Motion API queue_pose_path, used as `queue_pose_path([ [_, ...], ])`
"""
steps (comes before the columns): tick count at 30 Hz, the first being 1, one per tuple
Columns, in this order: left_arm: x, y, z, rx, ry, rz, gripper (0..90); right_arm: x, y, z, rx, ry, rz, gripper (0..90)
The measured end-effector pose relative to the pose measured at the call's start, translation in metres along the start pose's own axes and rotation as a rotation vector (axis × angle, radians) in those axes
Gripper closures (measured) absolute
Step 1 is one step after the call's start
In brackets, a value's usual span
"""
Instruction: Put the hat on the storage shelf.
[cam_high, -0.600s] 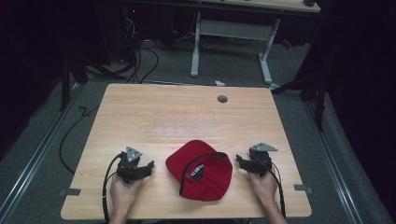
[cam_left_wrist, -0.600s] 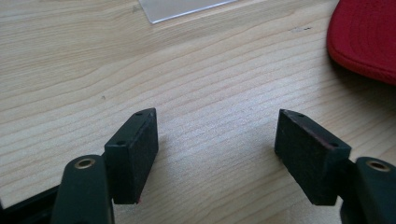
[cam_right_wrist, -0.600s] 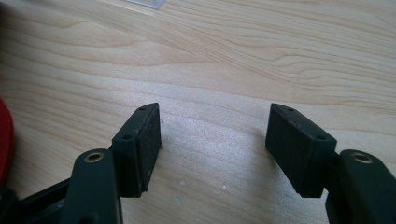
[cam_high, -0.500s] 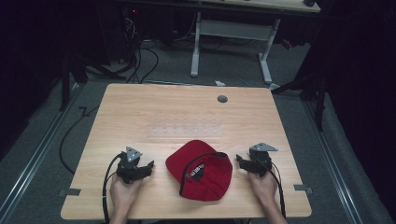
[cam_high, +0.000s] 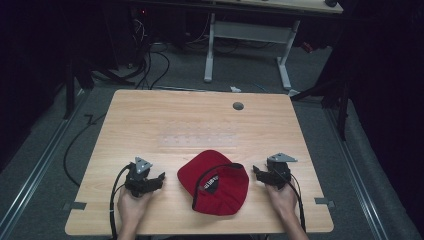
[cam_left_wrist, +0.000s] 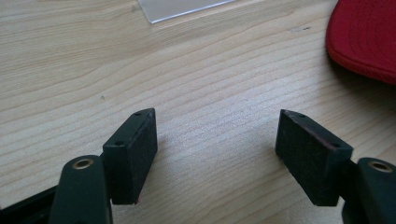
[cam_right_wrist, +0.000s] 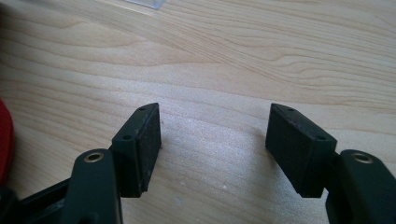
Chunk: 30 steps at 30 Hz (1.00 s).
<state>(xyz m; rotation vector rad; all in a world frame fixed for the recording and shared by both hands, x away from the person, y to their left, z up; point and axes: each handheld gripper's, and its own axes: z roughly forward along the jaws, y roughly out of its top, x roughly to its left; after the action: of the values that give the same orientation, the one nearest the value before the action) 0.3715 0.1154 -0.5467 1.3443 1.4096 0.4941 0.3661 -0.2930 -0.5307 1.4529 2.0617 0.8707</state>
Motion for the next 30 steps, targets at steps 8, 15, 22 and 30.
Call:
queue_pose_path([
  [8,0.0,0.0,0.0,0.0,0.0,0.001,29.5,0.0,0.0,0.0,0.0,-0.002,0.004,37.2],
  [15,0.0,0.0,0.0,0.0,0.0,0.001,29.5,-0.001,-0.001,-0.002,-0.005,-0.009,0.009,41.1],
  [22,0.0,0.0,0.0,0.0,-0.001,0.004,29.0,-0.002,-0.006,-0.009,-0.015,0.029,0.026,44.9],
  [30,0.0,0.0,0.0,0.001,0.0,0.005,28.8,-0.005,-0.008,-0.027,-0.074,0.102,0.078,45.6],
])
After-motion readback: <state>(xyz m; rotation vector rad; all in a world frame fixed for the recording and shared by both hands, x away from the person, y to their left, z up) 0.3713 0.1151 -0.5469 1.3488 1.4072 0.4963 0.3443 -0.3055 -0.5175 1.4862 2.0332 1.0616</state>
